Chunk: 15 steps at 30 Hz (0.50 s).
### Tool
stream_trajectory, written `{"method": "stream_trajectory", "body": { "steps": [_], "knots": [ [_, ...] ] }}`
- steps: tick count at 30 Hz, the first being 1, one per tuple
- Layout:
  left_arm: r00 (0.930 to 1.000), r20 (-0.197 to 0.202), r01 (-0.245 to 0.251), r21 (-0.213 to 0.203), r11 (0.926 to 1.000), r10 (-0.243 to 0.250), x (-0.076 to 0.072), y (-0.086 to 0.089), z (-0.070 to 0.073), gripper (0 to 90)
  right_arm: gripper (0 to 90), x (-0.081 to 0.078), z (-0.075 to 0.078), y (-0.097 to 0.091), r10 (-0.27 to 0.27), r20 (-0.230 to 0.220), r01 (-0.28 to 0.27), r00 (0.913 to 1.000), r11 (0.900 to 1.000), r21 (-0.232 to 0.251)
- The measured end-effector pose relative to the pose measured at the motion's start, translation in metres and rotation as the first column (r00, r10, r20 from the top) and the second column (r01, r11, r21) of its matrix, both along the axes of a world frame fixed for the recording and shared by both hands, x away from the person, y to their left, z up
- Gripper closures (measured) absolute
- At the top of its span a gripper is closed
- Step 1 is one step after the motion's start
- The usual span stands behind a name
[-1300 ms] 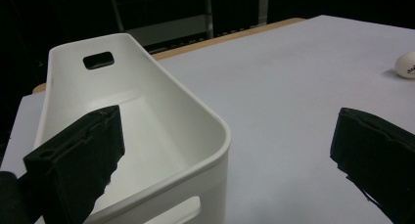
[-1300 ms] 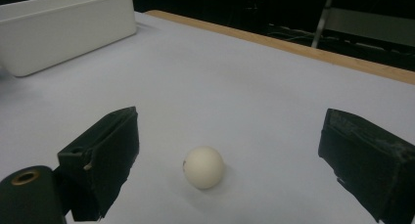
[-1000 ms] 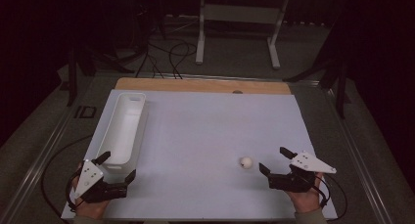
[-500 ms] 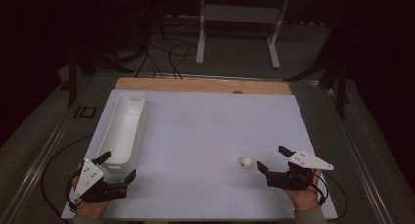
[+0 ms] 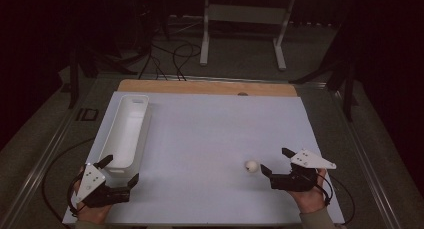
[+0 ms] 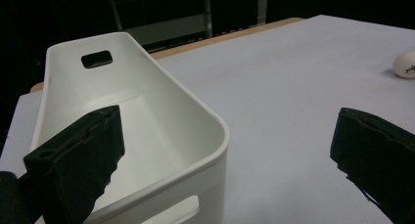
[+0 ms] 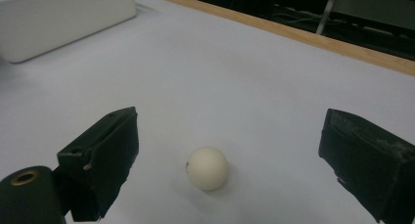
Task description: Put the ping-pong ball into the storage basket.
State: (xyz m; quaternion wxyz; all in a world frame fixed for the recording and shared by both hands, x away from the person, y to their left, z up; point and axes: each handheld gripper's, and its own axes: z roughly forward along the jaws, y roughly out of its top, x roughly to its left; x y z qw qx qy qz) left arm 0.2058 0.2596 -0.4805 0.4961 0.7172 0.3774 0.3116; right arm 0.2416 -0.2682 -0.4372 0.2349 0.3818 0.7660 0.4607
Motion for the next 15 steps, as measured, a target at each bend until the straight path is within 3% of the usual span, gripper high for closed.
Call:
{"method": "stream_trajectory", "body": {
  "steps": [15],
  "knots": [
    [1.0,-0.001,0.001,0.0,1.0,-0.001,0.0002,-0.0004,-0.0004,0.0,7.8,0.0088,0.0024,0.0077,0.026,-0.047,-0.028,0.9985,0.9988,-0.04]
  ]
}}
